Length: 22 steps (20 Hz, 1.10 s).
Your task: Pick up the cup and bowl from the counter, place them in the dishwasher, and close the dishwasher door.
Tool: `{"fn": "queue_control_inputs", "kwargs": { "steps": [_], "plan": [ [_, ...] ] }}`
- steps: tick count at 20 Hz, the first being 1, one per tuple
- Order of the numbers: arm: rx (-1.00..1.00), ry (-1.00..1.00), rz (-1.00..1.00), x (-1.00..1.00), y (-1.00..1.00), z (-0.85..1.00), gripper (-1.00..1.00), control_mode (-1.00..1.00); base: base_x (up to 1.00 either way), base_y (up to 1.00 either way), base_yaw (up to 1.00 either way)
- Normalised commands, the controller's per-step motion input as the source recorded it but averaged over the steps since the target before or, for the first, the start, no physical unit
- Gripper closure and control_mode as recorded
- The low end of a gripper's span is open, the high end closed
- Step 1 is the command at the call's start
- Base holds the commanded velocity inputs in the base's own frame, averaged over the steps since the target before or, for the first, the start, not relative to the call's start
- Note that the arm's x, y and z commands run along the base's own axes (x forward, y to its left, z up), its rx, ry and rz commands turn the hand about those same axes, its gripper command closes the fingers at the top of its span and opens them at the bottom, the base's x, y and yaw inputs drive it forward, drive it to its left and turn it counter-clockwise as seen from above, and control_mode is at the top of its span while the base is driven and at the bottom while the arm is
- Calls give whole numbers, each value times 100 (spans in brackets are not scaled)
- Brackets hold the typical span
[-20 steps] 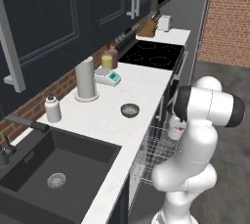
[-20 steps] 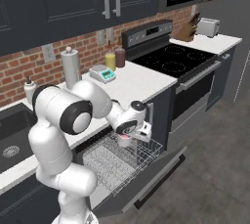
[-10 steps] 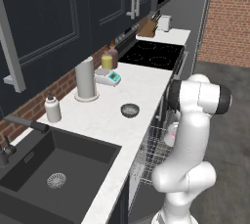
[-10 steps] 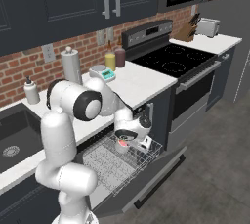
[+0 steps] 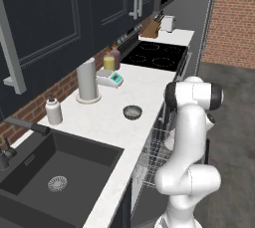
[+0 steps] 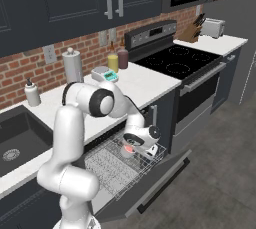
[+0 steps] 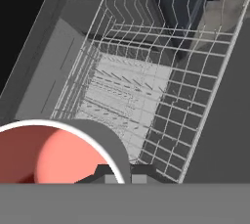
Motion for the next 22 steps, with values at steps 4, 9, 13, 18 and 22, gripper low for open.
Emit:
{"fn": "queue_control_inputs", "kwargs": {
  "steps": [4,9,13,18,22],
  "plan": [
    [0,0,0,49,0,-51,100,-100,0,0,0],
    [0,0,0,49,0,-53,100,-100,0,0,0],
    [0,0,0,48,0,-63,100,-100,0,0,0],
    [0,1,0,45,0,-67,100,-100,0,0,0],
    [0,0,0,36,0,-73,100,-100,0,0,0]
  ]
}}
